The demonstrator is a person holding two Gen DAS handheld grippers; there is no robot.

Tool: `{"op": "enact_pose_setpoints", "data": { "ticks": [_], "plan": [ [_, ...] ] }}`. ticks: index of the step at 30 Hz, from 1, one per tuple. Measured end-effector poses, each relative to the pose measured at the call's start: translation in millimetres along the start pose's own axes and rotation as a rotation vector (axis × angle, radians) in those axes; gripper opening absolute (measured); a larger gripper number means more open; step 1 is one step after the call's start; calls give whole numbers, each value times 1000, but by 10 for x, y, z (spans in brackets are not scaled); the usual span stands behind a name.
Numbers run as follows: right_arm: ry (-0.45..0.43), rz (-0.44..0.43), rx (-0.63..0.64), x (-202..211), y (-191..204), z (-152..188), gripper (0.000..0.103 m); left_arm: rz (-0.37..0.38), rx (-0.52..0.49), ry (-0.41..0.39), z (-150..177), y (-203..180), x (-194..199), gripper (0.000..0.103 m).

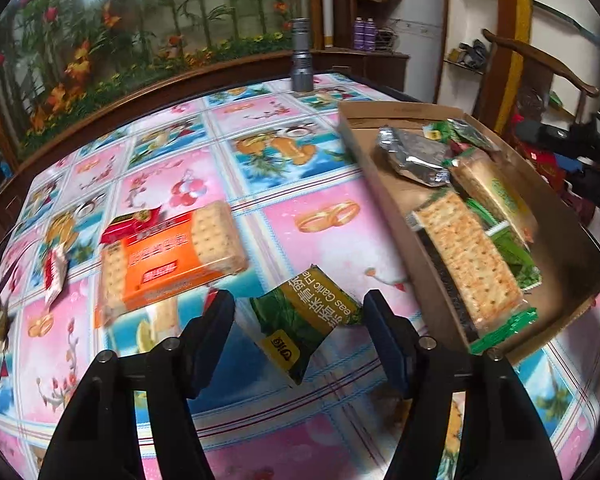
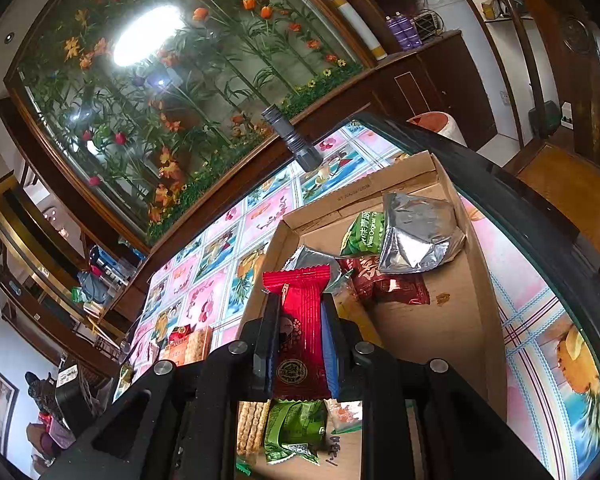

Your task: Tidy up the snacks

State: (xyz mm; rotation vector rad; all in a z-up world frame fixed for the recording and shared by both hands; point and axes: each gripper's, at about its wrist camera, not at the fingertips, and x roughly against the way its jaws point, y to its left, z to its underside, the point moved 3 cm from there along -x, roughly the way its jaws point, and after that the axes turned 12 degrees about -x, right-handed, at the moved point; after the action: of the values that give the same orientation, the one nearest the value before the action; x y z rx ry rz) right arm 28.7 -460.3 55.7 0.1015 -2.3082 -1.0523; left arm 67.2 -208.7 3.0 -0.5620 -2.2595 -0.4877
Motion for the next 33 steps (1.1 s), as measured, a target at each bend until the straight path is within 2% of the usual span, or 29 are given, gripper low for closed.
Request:
{"op": "enact_pose_setpoints", "data": {
  "ticks": [1, 3, 6, 7, 8, 9, 10, 11, 12, 13, 17, 26, 33],
  "plan": [
    [-2, -1, 1, 5, -1, -3, 20, -3, 6, 2, 7, 17, 7, 60],
    [0, 0, -2, 3, 1, -2, 20, 2, 6, 2, 24, 31, 19, 60],
    [2, -2, -1, 7, 11, 0, 20, 10, -2, 22, 44, 6, -27, 61],
    [1, -2, 2, 10, 6, -5, 20, 35, -3, 65, 59, -18, -113, 64],
    [1, -2, 4, 12, 12, -2, 20, 36, 7, 58, 44, -18, -108, 69],
    [1, -2, 7, 15, 17, -5, 20, 29, 16, 65, 34, -8, -121, 69],
    [2, 0, 9, 16, 19, -4, 20, 28, 36, 71, 31, 18, -148, 70],
    [0, 0, 10, 20, 16, -6, 20, 29, 36, 73, 29, 24, -160, 65],
    [1, 1, 9, 20, 17, -10, 20, 27, 32, 66, 20, 21, -158, 60],
    [1, 2, 8, 19, 18, -13, 20, 25, 31, 61, 15, 19, -154, 51],
    [3, 5, 11, 12, 28, -14, 20, 30, 48, 49, 29, 33, -124, 41],
    [3, 6, 8, 12, 29, -21, 20, 54, 67, 27, 22, 52, -74, 40],
    [-50, 11, -29, 102, -63, -98, 20, 84, 83, -80, -140, 10, 243, 39]
  ]
}}
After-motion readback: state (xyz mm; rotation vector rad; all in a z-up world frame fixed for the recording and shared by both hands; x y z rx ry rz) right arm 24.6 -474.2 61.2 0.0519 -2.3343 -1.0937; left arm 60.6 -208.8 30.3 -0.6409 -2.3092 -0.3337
